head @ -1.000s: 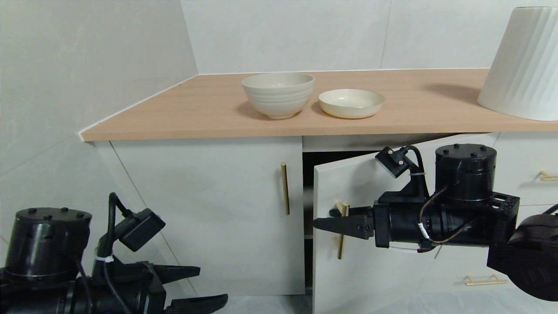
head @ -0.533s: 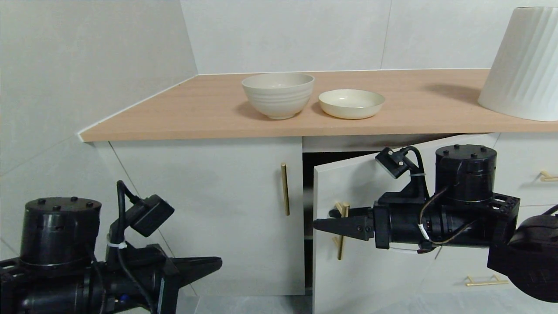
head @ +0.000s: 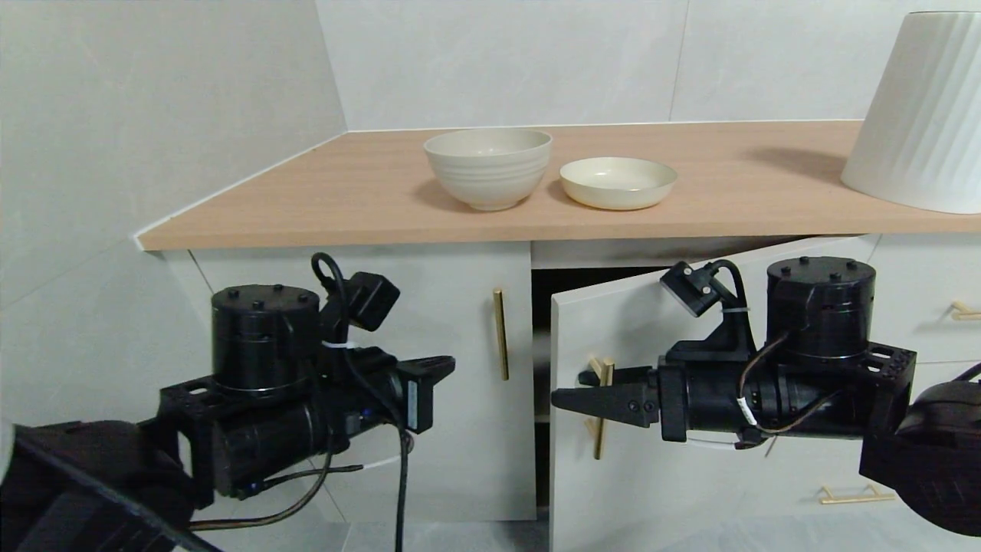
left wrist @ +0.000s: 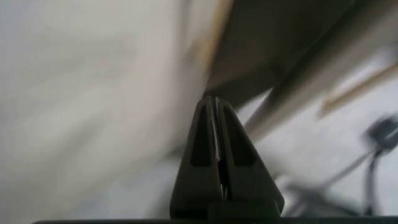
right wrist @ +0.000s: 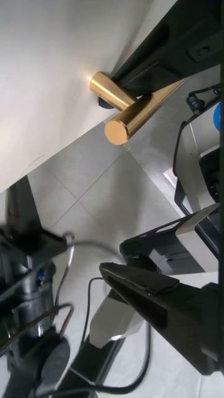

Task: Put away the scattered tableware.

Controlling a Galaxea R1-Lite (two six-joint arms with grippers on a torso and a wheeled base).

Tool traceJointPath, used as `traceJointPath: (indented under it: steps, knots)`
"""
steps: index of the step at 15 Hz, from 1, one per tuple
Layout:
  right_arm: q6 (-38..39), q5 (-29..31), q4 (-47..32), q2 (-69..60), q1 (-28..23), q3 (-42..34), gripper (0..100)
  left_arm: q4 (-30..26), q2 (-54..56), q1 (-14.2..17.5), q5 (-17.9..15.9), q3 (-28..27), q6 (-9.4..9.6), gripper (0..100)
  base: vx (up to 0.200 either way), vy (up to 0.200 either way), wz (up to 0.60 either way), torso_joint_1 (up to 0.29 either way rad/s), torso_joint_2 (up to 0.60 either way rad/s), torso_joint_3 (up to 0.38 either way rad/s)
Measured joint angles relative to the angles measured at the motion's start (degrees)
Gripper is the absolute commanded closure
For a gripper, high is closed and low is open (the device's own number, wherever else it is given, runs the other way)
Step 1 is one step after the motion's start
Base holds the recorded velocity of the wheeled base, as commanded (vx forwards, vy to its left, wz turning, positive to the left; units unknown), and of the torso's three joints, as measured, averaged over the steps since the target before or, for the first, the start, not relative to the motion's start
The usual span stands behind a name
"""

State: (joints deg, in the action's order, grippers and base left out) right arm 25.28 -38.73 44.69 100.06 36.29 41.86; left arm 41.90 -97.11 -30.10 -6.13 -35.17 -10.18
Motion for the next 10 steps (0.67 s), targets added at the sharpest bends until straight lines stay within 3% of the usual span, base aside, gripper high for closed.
traceJointPath:
  steps: [2,6,10]
  knots:
    - [0.0,0.0,0.0,0.0,0.0,-0.1,0,9.3,-4.9,-1.4,-1.4,0.9,-2.65,100,0.000,0.000,0.00,0.000,0.00,0.000]
    - [0.0,0.2,0.0,0.0,0.6,-0.3,0,31.1,-16.9,-3.0,-1.8,2.4,-3.12,100,0.000,0.000,0.00,0.000,0.00,0.000]
    - [0.0,-0.1,-0.4,-0.1,0.8,-0.6,0,36.2,-22.2,-6.9,-2.2,2.4,-3.25,100,0.000,0.000,0.00,0.000,0.00,0.000]
